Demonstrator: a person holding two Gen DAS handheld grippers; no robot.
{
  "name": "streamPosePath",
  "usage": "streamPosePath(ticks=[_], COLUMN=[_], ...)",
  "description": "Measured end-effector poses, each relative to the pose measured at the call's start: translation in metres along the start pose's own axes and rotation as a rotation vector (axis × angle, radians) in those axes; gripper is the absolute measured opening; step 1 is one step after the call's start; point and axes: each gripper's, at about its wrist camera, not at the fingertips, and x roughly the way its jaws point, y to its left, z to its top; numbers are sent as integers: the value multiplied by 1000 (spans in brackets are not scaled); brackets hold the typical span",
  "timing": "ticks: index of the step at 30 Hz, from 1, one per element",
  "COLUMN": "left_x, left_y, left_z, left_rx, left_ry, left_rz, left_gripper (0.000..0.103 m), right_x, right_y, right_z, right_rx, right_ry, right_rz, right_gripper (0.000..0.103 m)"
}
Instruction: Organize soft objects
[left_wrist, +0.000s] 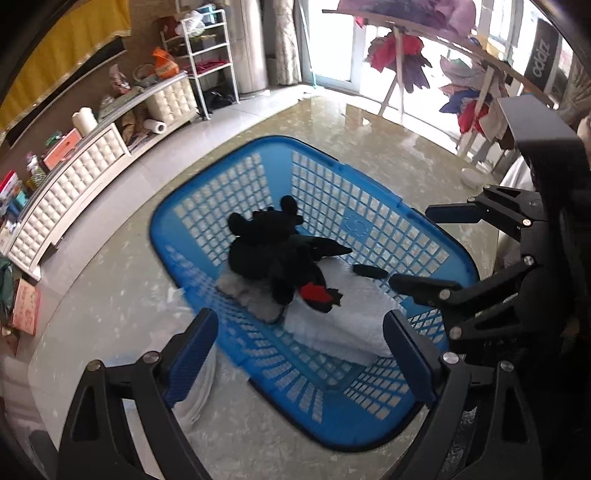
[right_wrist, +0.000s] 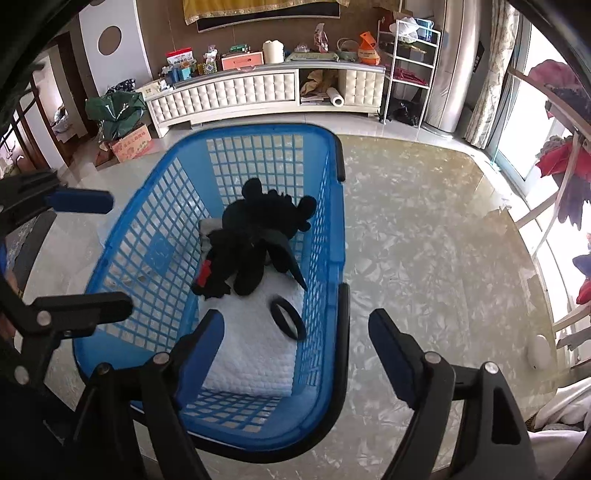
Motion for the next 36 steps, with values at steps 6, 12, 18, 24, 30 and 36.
streamPosePath(ticks=[6,12,18,24,30,36], left_x=[-33,-60,-81,-93,-87,-81], left_y=[21,41,61,84,109,133], left_z=[-20,-41,-63,-89,-119,-147], left_rx=[-56,-90,-133,-162,-204,-243], left_ry=[-56,-84,-114,-127,-81,-53], left_rz=[73,112,127,112,118,122], left_gripper=[100,103,103,103,103,103], right_x=[-11,-17,-23,-22,-8,12], right_y=[9,27,57,92,128,156], right_z=[10,18,28,36,45,50], right_rx=[15,14,-25,-84,-141,-189], right_ry=[-44,-57,-66,-66,-47,-14], right_rz=[7,45,65,76,91,115], right_gripper=[99,102,103,103,103,103])
